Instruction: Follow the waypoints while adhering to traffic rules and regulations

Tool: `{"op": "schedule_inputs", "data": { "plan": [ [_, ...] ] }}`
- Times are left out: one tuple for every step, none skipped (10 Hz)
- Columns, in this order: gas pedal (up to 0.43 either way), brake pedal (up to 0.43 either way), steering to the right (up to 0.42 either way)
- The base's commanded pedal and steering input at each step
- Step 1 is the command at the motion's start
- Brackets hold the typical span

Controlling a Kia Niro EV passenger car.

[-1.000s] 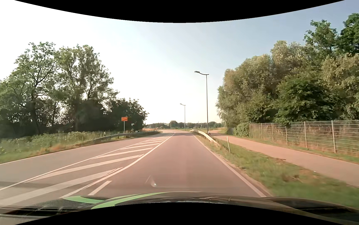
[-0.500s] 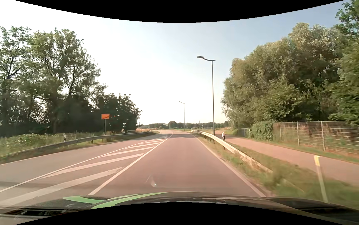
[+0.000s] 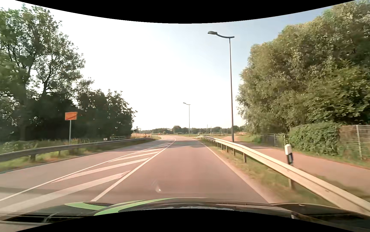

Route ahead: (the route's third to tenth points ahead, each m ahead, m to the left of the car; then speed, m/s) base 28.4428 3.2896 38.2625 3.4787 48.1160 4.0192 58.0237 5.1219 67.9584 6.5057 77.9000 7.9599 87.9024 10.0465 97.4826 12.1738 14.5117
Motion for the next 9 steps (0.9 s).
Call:
{"op": "schedule_inputs", "data": {
  "plan": [
    [0.319,0.0,0.003],
    [0.331,0.0,0.003],
    [0.331,0.0,0.002],
    [0.331,0.0,0.001],
    [0.331,0.0,0.0],
    [0.331,0.0,-0.002],
    [0.331,0.0,-0.004],
    [0.331,0.0,-0.005],
    [0.331,0.0,-0.007]
  ]
}}
